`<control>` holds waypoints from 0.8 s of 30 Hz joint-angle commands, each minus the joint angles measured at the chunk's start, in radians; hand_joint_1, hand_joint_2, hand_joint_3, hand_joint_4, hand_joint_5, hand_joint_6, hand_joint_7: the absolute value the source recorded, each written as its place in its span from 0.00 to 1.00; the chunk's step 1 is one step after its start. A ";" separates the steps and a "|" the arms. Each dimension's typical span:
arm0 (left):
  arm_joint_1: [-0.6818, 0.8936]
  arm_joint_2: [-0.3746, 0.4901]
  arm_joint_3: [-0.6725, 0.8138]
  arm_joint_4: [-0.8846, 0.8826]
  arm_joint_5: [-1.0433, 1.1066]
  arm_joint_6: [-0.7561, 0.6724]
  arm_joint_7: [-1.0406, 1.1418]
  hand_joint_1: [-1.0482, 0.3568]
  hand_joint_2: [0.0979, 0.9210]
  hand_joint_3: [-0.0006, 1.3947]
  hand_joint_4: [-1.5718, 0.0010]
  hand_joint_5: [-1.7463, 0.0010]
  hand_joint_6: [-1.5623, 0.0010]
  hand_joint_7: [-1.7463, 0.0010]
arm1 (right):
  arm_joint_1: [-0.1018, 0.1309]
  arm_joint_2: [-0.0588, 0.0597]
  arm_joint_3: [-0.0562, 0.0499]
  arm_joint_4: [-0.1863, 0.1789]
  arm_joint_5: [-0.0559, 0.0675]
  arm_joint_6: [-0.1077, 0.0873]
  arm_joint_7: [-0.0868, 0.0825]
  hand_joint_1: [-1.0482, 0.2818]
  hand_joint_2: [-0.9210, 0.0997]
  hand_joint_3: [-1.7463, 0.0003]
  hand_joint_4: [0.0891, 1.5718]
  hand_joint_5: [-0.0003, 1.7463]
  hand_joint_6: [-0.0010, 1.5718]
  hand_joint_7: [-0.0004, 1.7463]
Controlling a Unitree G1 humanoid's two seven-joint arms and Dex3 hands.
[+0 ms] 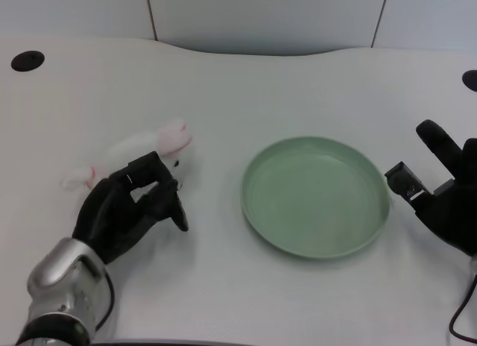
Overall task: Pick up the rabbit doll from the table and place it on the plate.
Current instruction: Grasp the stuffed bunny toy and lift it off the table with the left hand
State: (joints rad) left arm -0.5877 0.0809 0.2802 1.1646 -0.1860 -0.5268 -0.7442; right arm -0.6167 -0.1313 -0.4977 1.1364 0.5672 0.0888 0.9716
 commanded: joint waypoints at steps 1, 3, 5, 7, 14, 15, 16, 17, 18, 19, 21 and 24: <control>0.015 0.068 -0.042 -0.047 0.059 -0.126 0.042 0.34 1.00 0.08 0.63 0.19 0.53 0.52 | 0.000 -0.016 -0.004 -0.005 0.000 0.008 -0.005 0.28 0.00 0.82 0.36 1.00 0.44 0.86; 0.013 0.077 -0.054 -0.051 0.063 -0.153 0.049 0.35 1.00 0.06 0.59 0.32 0.47 0.69 | 0.000 -0.016 -0.005 -0.004 0.001 0.010 -0.004 0.28 0.00 0.82 0.36 1.00 0.44 0.86; 0.013 0.079 -0.061 -0.047 0.061 -0.160 0.055 0.35 1.00 0.06 0.58 0.34 0.46 0.73 | 0.000 -0.016 -0.005 -0.004 0.001 0.010 -0.004 0.28 0.00 0.82 0.36 1.00 0.44 0.86; 0.008 0.135 -0.114 -0.083 0.159 -0.274 0.127 0.30 1.00 0.08 0.61 0.55 0.49 0.85 | -0.002 -0.017 -0.006 -0.002 0.001 0.012 -0.004 0.28 0.00 0.82 0.36 1.00 0.44 0.86; -0.039 0.256 -0.240 -0.105 0.427 -0.422 0.443 0.22 1.00 0.13 0.65 0.92 0.62 1.00 | -0.002 -0.020 -0.005 0.001 0.000 0.013 -0.002 0.28 0.00 0.82 0.36 1.00 0.44 0.86; -0.043 0.261 -0.251 -0.100 0.441 -0.428 0.469 0.22 1.00 0.13 0.66 0.93 0.63 1.00 | -0.003 -0.021 -0.006 0.001 0.000 0.014 -0.002 0.28 0.00 0.81 0.36 1.00 0.44 0.86; -0.045 0.264 -0.260 -0.095 0.448 -0.431 0.487 0.22 1.00 0.13 0.66 0.93 0.63 1.00 | -0.003 -0.021 -0.006 0.001 0.000 0.014 -0.002 0.28 0.00 0.81 0.36 1.00 0.44 0.86; -0.046 0.267 -0.268 -0.091 0.452 -0.434 0.501 0.22 1.00 0.13 0.66 0.93 0.63 1.00 | -0.003 -0.021 -0.006 0.001 0.000 0.014 -0.002 0.28 0.00 0.81 0.36 1.00 0.44 0.86; -0.048 0.269 -0.276 -0.088 0.454 -0.436 0.511 0.22 1.00 0.13 0.66 0.94 0.63 1.00 | -0.003 -0.021 -0.006 0.001 0.000 0.014 -0.002 0.28 0.00 0.81 0.36 1.00 0.44 0.86; -0.070 0.297 -0.307 -0.102 0.543 -0.442 0.624 0.22 1.00 0.13 0.66 0.94 0.63 1.00 | -0.002 -0.021 -0.004 0.001 -0.002 0.012 -0.001 0.28 0.00 0.81 0.36 1.00 0.44 0.86; -0.108 0.338 -0.359 -0.118 0.686 -0.442 0.813 0.20 1.00 0.12 0.72 0.97 0.70 1.00 | -0.002 -0.021 -0.002 0.001 -0.005 0.010 -0.001 0.27 0.00 0.81 0.37 1.00 0.44 0.86; -0.147 0.360 -0.413 -0.109 0.796 -0.423 0.983 0.18 1.00 0.12 0.77 0.99 0.74 1.00 | -0.001 -0.020 0.000 -0.001 -0.006 0.007 -0.005 0.27 0.00 0.81 0.37 1.00 0.45 0.86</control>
State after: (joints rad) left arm -0.7005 0.4078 -0.1096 1.0621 0.5681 -0.9556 0.1595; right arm -0.6170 -0.1331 -0.4964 1.1362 0.5667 0.1003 0.9706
